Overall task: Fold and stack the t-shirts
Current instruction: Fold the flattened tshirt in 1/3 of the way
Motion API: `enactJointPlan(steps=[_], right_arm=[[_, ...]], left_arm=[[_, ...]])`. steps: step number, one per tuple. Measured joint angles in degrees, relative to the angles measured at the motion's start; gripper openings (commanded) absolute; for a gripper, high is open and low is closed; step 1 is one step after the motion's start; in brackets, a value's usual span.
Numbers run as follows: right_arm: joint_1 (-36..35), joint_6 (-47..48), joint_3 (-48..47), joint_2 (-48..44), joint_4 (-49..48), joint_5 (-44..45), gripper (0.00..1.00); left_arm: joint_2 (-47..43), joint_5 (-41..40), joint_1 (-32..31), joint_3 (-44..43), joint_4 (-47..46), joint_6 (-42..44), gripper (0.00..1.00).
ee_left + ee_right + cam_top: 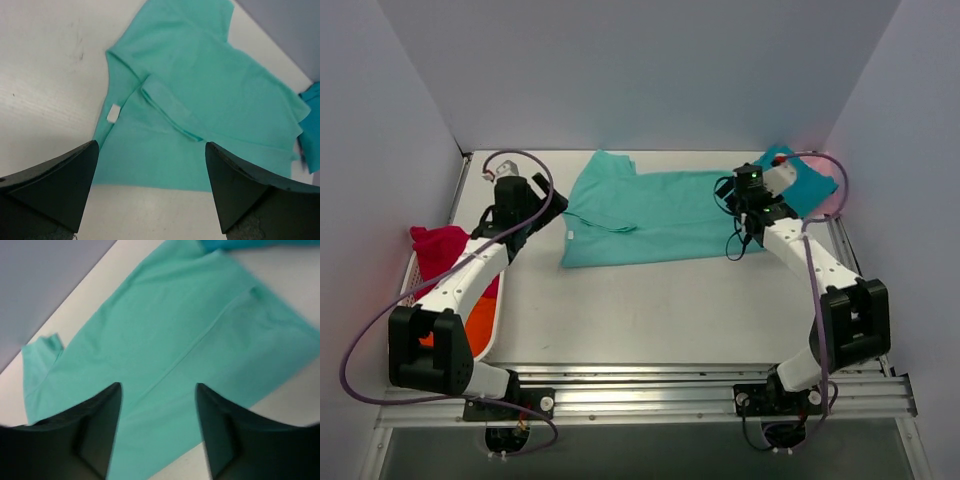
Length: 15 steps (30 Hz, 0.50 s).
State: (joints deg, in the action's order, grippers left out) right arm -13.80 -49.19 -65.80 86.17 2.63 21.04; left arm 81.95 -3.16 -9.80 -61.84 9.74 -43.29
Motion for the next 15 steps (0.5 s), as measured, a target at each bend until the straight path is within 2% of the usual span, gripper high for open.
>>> enactJointPlan(steps=[1, 2, 3, 4, 6, 7, 9, 11, 15], right_arm=[[-2.2, 0.2, 0.5, 1.2, -1.7, -0.8, 0.22], [-4.5, 0.7, 0.5, 3.1, -3.4, -1.7, 0.00], [-6.4, 0.6, 0.2, 5.5, -5.2, -2.7, 0.00], [-8.9, 0.3, -0.9, 8.4, -5.8, -3.2, 0.00], [-12.8, 0.8, -4.7, 15.3, -6.5, -4.7, 0.00], [-14.4, 0.9, -6.7, 18.4, -6.6, -5.1, 0.00], [-17.5, 0.9, -11.3, 23.9, -6.1, -5.7, 0.00], [-20.4, 0.7, -17.0, 29.2, -5.3, -6.4, 0.00], [-24.3, 0.2, -24.7, 35.2, -4.3, -7.0, 0.00]], left_arm=[[-0.4, -1.2, -1.4, 2.2, -0.4, -0.1, 1.00], [-0.5, -2.2, -2.9, 4.3, -1.2, -0.3, 0.85], [-0.5, -3.0, -4.1, 6.4, -1.9, -1.0, 0.77], [-0.5, -3.8, -5.5, 8.8, -2.9, -1.3, 0.59], [-0.5, -4.8, -7.2, 12.5, -4.5, -1.9, 0.40], [-0.2, -5.2, -7.7, 14.0, -5.3, -2.2, 0.25], [0.8, -5.9, -8.0, 15.1, -6.9, -2.4, 0.15], [2.5, -6.3, -8.0, 15.1, -8.7, -2.5, 0.10], [5.7, -6.6, -8.0, 15.0, -11.2, -2.5, 0.08]])
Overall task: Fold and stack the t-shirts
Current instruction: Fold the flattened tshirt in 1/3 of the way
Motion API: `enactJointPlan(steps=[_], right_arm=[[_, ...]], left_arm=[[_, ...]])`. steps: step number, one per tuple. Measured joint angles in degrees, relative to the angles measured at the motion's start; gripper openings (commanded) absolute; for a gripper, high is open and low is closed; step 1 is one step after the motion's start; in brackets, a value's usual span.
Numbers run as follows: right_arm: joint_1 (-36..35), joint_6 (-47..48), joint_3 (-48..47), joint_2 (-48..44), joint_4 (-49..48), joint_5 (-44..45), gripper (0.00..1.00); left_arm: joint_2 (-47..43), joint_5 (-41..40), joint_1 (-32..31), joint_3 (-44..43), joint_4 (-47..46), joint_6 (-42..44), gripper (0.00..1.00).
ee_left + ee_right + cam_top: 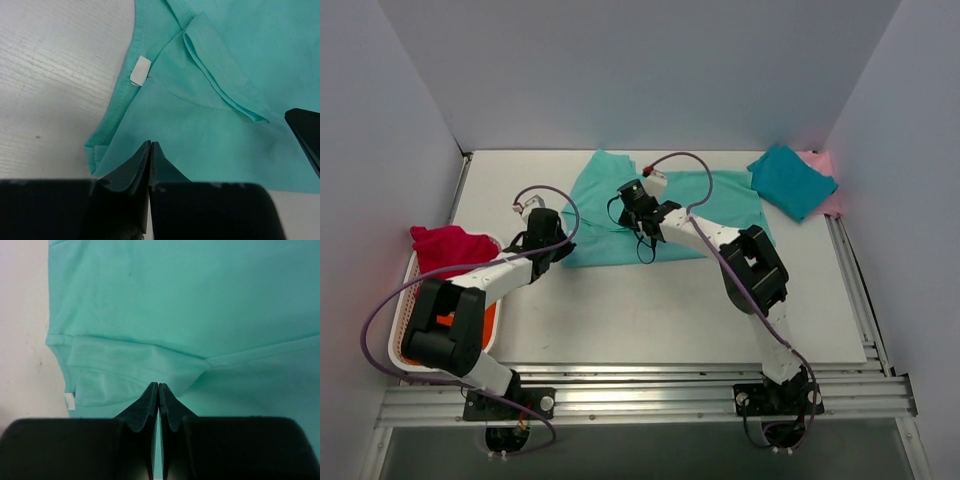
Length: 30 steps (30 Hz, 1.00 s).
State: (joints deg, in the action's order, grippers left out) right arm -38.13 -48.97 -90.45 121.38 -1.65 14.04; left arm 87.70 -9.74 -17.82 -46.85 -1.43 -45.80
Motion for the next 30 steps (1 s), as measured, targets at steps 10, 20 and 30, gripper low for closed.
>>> enactJointPlan(steps=[10, 20, 30], right_arm=[[-2.5, -1.5, -6.2, 6.0, 4.8, -0.6, 0.00], [-3.2, -2.2, -3.2, 6.0, 5.8, -0.3, 0.00], [-3.6, -2.2, -3.1, 6.0, 5.7, -0.1, 0.00]], left_arm=[[4.7, 0.3, 0.0, -0.7, -4.9, 0.2, 0.02], [13.6, 3.0, 0.0, -2.2, -10.2, 0.6, 0.02], [15.5, 3.8, 0.0, -2.8, -12.1, 0.5, 0.02]])
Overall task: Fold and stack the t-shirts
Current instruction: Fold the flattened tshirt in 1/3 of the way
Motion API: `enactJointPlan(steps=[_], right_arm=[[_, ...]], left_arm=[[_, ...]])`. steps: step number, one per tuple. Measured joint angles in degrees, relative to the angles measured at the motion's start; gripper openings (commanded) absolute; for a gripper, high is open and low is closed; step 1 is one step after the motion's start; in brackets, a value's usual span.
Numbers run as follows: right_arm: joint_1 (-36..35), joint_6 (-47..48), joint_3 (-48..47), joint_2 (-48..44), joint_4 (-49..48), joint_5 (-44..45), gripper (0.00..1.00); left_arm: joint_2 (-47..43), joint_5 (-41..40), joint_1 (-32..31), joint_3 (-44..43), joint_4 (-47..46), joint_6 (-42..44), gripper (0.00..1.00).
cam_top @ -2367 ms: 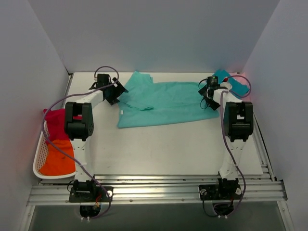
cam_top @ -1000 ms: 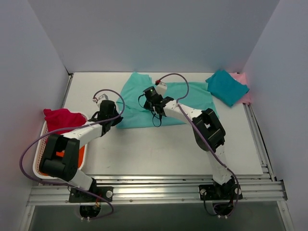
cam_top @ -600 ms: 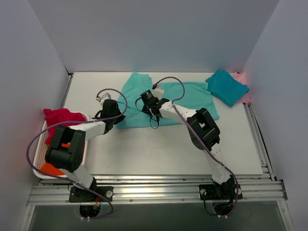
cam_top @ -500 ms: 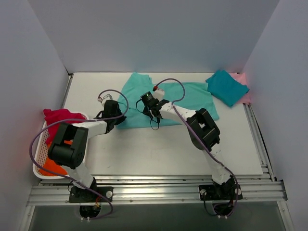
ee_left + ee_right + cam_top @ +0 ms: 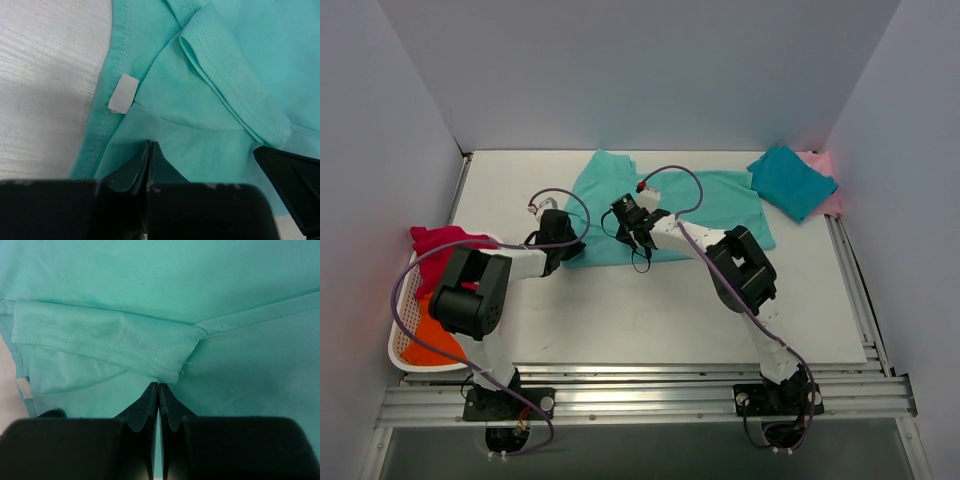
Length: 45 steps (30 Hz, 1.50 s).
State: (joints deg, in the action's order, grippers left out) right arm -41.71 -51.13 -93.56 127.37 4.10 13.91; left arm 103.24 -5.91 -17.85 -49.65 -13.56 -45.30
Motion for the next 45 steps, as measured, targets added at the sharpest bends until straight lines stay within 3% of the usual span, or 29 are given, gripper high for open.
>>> enactJointPlan(steps=[10, 22, 30, 36, 38, 40, 41, 43, 45], right_arm=[[0.6, 0.0, 0.0, 0.1, 0.1, -0.6, 0.00], [4.2, 0.0, -6.8, 5.7, -0.9, -3.3, 0.00], [7.5, 0.2, -16.7, 11.8, 0.4, -5.5, 0.00], [9.4, 0.7, -31.8, 19.4, 3.8, -6.6, 0.00], [10.3, 0.5, -36.6, 21.7, 3.3, -7.8, 0.09], [11.8, -0.3, -38.4, 22.6, 1.0, -9.7, 0.26], [12.6, -0.8, -38.6, 22.6, -0.6, -11.0, 0.59], [14.3, -1.3, -38.8, 22.7, -5.0, -12.6, 0.99], [15.7, -0.9, -39.3, 22.7, -9.1, -12.7, 1.00]], left_arm=[[0.7, 0.2, 0.0, -0.3, -0.9, 0.0, 0.02], [0.7, 0.4, 0.0, -0.3, -0.9, 0.1, 0.02], [0.8, 0.6, 0.0, -0.3, -1.1, 0.2, 0.02], [1.7, 0.7, 0.0, -0.3, -3.2, 0.5, 0.02], [2.0, 0.7, 0.0, -0.3, -3.8, 0.6, 0.02], [2.2, 0.8, 0.0, -0.3, -4.3, 0.6, 0.02], [2.3, 0.8, 0.0, -0.3, -4.5, 0.6, 0.02], [2.4, 0.8, 0.0, -0.3, -4.9, 0.6, 0.02], [2.5, 0.9, 0.0, -0.3, -5.0, 0.7, 0.02]])
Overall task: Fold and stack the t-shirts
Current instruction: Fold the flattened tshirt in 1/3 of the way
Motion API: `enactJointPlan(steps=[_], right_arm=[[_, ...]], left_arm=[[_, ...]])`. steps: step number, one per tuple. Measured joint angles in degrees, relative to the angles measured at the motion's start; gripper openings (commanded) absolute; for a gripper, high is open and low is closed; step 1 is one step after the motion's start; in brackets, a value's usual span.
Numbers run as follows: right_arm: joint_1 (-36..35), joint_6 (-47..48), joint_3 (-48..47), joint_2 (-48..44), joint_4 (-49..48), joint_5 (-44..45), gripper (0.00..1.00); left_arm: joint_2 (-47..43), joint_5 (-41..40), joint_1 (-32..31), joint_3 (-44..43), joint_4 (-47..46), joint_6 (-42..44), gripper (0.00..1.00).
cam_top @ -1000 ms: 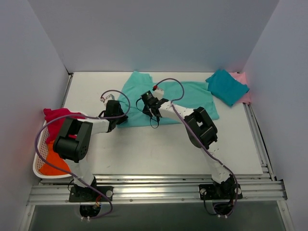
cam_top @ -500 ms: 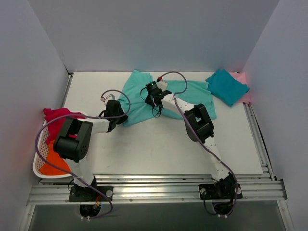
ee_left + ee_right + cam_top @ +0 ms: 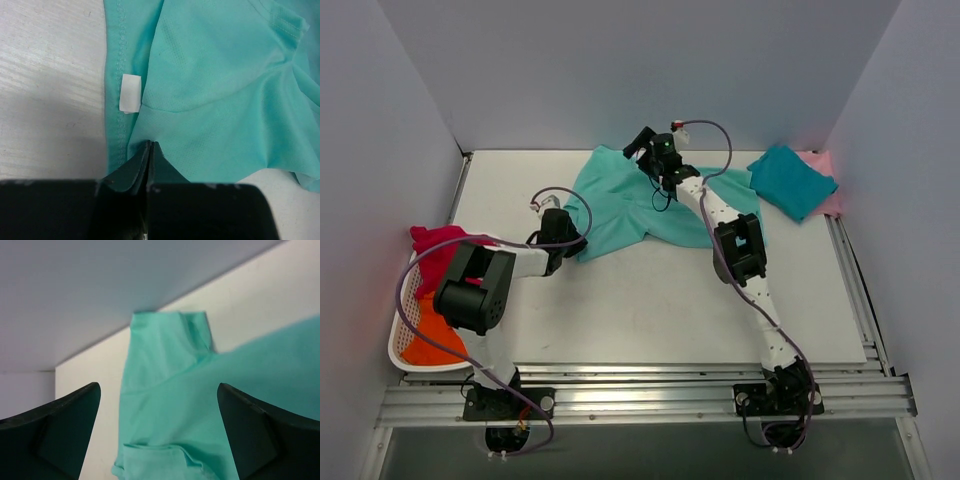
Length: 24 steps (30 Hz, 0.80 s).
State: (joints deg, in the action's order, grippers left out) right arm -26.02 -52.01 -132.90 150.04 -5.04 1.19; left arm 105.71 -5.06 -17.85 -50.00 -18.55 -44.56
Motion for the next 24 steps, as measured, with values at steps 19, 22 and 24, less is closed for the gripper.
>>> enactJointPlan(steps=[19, 22, 24], right_arm=[[7.2, 8.2, 74.8, -60.6, -21.9, 20.8, 0.91], [9.7, 8.2, 84.3, -66.9, -23.4, 25.7, 0.00], [11.5, 6.7, 89.3, -68.8, -23.1, 28.2, 0.00]], left_arm=[[-7.8, -1.5, -0.5, -0.9, 7.5, 3.7, 0.02], [-6.6, -1.3, -0.5, 0.0, 6.6, 3.7, 0.02], [-5.6, -0.7, -0.7, 0.6, 5.8, 3.7, 0.02]])
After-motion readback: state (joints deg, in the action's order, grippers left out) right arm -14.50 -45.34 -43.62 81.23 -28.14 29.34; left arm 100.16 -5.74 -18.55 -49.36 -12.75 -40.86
